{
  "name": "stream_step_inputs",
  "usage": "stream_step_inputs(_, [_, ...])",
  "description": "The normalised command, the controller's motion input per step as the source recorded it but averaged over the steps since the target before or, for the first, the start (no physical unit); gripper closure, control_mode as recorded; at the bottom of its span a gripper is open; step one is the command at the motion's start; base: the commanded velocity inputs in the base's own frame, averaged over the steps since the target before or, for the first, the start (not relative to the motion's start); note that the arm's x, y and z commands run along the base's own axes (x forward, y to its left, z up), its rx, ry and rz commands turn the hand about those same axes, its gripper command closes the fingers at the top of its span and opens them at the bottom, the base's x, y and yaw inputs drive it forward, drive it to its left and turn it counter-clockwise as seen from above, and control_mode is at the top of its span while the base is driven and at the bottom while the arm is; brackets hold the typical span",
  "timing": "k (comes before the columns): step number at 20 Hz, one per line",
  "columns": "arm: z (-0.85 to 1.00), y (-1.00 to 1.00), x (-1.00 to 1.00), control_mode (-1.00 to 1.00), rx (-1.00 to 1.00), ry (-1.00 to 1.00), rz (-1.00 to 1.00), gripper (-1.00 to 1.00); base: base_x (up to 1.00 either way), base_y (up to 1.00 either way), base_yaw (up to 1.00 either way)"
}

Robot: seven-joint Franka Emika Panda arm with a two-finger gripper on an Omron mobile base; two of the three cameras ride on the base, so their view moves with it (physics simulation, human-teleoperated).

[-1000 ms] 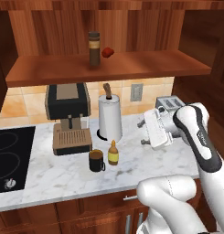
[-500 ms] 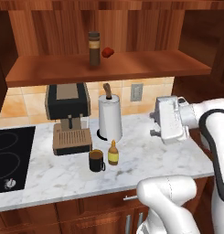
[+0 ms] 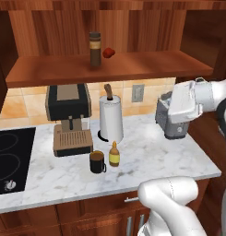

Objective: Pick the cinnamon and honey bottle from the cabinet and place them next to the mug.

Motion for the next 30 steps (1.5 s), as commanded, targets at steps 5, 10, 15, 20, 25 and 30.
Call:
stream_step_inputs(5, [0.93, 0.15, 0.19, -1.0, -0.06, 0.17, -0.38, -1.0, 0.0, 0.0, 0.0])
stream_step_inputs(10, [0.69, 0.47, 0.48, -1.0, -0.14, 0.25, -0.38, -1.0, 0.0, 0.0, 0.0])
stream_step_inputs(15, [0.36, 0.36, 0.53, -1.0, -0.12, 0.4, -0.29, -1.0, 0.0, 0.0, 0.0])
stream_step_inputs(20, [-0.08, 0.0, 0.89, -1.0, -0.1, 0.04, -0.2, -1.0, 0.0, 0.0, 0.0])
stream_step_inputs(25, [-0.32, 0.0, 0.67, -1.0, -0.04, -0.12, -0.25, -1.0, 0.0, 0.0, 0.0])
stream_step_inputs(30, [-0.26, 0.02, 0.68, -1.0, 0.0, -0.13, -0.2, -1.0, 0.0, 0.0, 0.0])
